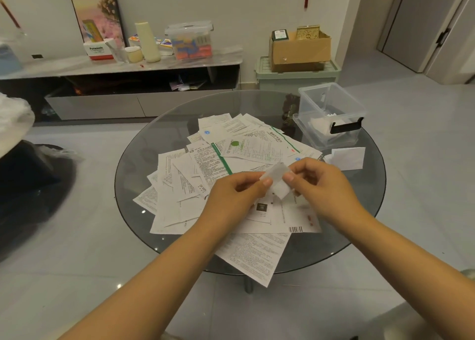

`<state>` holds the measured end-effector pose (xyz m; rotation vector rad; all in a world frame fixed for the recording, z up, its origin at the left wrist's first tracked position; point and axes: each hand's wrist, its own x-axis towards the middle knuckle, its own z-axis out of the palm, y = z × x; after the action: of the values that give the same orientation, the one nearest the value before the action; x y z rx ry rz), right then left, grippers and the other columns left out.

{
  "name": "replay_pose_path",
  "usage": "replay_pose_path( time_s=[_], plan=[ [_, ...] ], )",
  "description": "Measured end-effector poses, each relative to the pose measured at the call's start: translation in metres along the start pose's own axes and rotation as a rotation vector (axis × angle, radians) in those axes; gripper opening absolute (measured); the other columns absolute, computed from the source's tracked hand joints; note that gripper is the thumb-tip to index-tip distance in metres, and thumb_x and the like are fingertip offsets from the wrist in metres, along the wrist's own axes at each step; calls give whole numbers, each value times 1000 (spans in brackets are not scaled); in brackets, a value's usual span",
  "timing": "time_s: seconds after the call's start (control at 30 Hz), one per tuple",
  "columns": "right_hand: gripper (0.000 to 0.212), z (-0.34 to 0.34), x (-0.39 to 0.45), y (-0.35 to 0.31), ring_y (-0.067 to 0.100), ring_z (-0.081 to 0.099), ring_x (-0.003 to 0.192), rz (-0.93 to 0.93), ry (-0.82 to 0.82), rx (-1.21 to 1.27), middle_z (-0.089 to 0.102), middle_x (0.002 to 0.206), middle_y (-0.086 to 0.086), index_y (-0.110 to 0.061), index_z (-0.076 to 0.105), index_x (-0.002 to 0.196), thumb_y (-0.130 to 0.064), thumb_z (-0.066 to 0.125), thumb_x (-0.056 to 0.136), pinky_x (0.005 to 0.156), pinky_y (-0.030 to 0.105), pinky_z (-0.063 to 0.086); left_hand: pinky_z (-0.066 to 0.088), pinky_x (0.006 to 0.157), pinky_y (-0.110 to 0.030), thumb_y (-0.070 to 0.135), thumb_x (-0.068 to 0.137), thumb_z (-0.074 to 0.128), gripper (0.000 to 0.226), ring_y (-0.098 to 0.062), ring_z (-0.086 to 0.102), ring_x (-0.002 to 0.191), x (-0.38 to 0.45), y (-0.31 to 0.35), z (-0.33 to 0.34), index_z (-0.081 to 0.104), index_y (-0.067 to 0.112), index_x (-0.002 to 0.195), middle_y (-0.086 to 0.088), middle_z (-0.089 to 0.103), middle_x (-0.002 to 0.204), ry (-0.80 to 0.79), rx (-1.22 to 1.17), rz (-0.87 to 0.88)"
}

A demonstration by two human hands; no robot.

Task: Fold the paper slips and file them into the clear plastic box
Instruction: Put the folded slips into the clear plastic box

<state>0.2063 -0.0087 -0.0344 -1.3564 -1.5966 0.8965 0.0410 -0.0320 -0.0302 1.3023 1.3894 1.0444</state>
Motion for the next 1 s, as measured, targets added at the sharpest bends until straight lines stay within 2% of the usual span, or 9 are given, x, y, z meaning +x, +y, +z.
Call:
replay_pose_path(
  time_s=[0.07, 0.13, 0.2, 0.3, 0.53, 0.7, 0.83, 0.9, 1.0],
  plan=[
    [6, -14, 7, 3, 12, 55, 64, -5, 65, -111, 64, 74, 2, -17, 65, 83, -20, 63, 87, 61, 23, 45, 53, 74, -26, 34, 88, 62, 13, -8, 68, 85, 3, 1, 5, 69, 30, 99, 7, 72, 89, 2, 22, 1],
    [5, -30, 13, 10, 12, 53, 65, -2, 122, -227, 62, 76, -1, -19, 64, 85, -23, 62, 88, 60, 22, 43, 50, 72, -23, 33, 91, 58, 16, -5, 67, 83, 6, 2, 11, 68, 28, 102, 7, 71, 90, 10, 60, 8],
    [4, -44, 18, 18, 9, 51, 66, -2, 159, -357, 59, 76, -5, -22, 61, 87, -25, 60, 90, 58, 21, 40, 47, 69, -21, 30, 92, 55, 15, -5, 67, 80, 8, 1, 16, 68, 28, 101, 7, 70, 89, 21, 91, 21],
    [7, -65, 26, 31, 17, 52, 73, -9, 231, -498, 59, 82, -4, -21, 62, 88, -23, 56, 91, 65, 28, 40, 48, 66, -21, 26, 93, 52, 16, -4, 66, 78, 12, 1, 23, 68, 30, 97, 7, 70, 87, 28, 113, 32],
    [13, -89, 57, 62, 27, 49, 92, -10, 288, -619, 61, 97, 8, -12, 64, 92, -14, 50, 93, 72, 30, 35, 50, 69, -21, 16, 93, 50, 20, -9, 67, 78, 16, 1, 34, 67, 27, 93, 3, 70, 87, 25, 132, 51],
    [11, -83, 60, 76, 25, 48, 83, 76, 234, -625, 61, 99, 12, -10, 56, 98, -15, 47, 94, 66, 30, 36, 51, 73, -27, 13, 93, 50, 23, -10, 67, 78, 19, -1, 37, 67, 28, 90, 5, 69, 88, 32, 152, 62],
    [30, -75, 57, 80, 30, 44, 110, 38, 238, -726, 54, 116, 13, -13, 54, 119, -16, 58, 90, 82, 36, 39, 48, 67, -18, 13, 93, 50, 22, -7, 66, 77, 19, -2, 36, 66, 28, 93, 5, 68, 88, 48, 177, 84],
    [25, -73, 55, 81, 30, 41, 109, -30, 332, -799, 52, 115, 13, -14, 60, 112, -16, 62, 87, 83, 35, 34, 45, 63, -12, 15, 94, 50, 22, -5, 65, 77, 19, -3, 33, 66, 30, 94, 6, 68, 87, 57, 215, 100],
    [16, -71, 52, 84, 30, 43, 99, -100, 346, -946, 61, 102, 9, -11, 71, 96, -16, 57, 91, 74, 28, 14, 44, 64, -12, 16, 94, 50, 22, -6, 64, 81, 18, -4, 29, 65, 32, 94, 9, 68, 87, 80, 262, 122]
  ],
)
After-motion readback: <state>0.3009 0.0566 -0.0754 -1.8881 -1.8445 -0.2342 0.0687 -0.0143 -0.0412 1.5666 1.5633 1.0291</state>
